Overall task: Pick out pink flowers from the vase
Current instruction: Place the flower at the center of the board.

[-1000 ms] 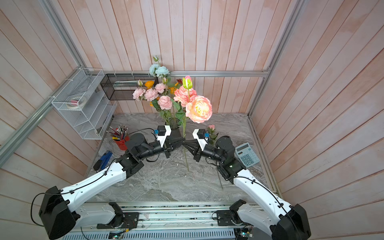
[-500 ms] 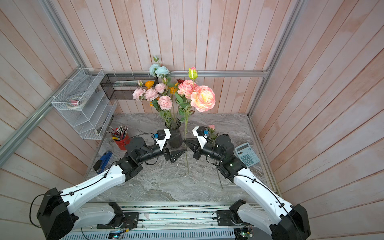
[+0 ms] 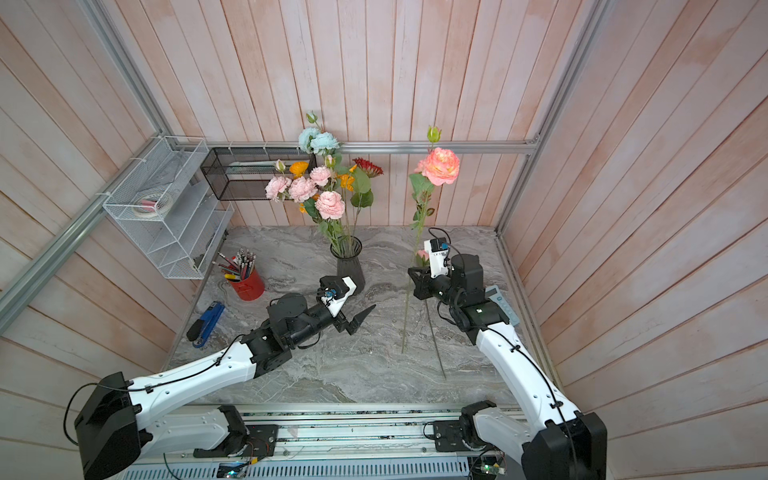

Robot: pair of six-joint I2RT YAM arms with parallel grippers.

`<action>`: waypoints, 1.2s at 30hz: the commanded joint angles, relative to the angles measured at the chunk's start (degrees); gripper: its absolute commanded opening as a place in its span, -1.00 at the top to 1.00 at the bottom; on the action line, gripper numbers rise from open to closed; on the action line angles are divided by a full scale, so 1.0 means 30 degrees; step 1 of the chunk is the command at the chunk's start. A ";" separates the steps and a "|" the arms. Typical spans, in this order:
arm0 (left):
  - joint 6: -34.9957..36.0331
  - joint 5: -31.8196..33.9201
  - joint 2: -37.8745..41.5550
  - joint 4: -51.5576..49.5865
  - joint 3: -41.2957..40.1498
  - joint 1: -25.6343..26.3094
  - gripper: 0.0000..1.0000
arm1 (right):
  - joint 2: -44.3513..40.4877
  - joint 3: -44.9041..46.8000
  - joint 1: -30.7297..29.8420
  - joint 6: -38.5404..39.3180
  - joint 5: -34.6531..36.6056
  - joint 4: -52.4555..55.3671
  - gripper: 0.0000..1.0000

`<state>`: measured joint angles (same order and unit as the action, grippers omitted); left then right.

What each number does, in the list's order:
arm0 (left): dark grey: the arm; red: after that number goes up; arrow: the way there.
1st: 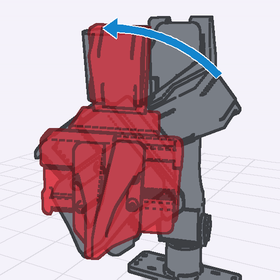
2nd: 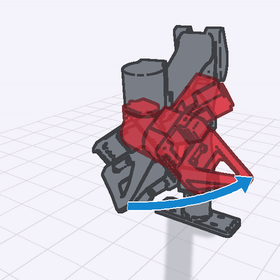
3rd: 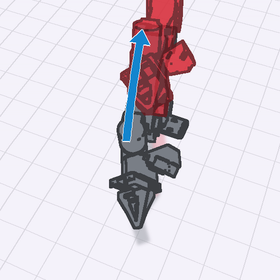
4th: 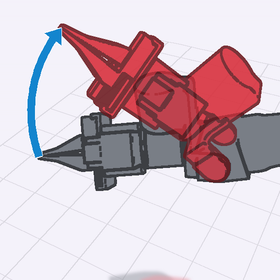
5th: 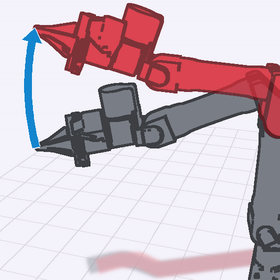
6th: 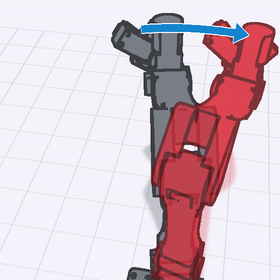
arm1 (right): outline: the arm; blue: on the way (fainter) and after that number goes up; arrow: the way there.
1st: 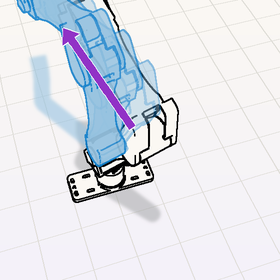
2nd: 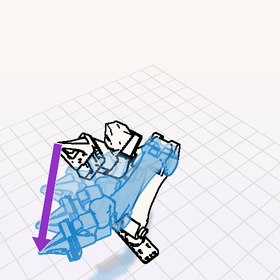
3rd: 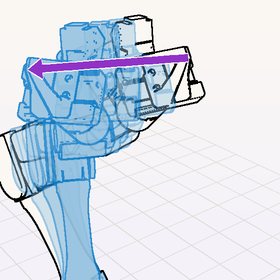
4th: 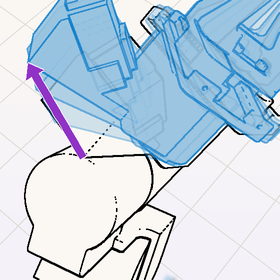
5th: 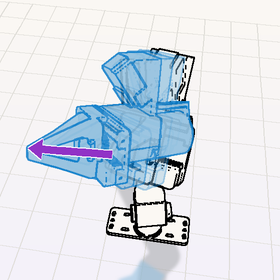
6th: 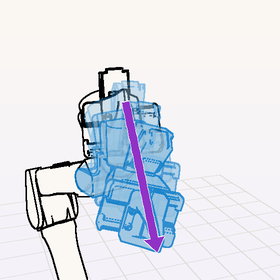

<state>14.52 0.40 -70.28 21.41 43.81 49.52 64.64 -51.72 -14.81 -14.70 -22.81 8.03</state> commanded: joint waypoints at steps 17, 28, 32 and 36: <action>0.0599 0.2266 -0.1702 -0.2186 0.0466 0.0047 -1.00 | 0.8219 -0.2997 0.1986 0.2073 -0.3539 0.5050 1.00; 0.0372 0.1960 -0.2798 -0.2507 0.0660 0.0047 -0.99 | 1.0661 -0.2410 0.2087 0.1740 -0.4601 0.3724 1.00; 0.0257 0.1887 -0.2848 -0.2494 0.0574 0.0047 -0.99 | 1.1445 -0.2070 0.2268 0.1618 -0.4651 0.3101 1.00; 0.0167 0.1890 -0.2880 -0.2366 0.0513 0.0047 -0.99 | 1.2380 -0.1949 0.2429 0.1517 -0.4634 0.2692 1.00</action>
<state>15.40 6.26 -78.28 14.24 44.21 49.54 99.85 -58.35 -8.03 -10.09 -35.77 17.82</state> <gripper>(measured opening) 0.998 0.051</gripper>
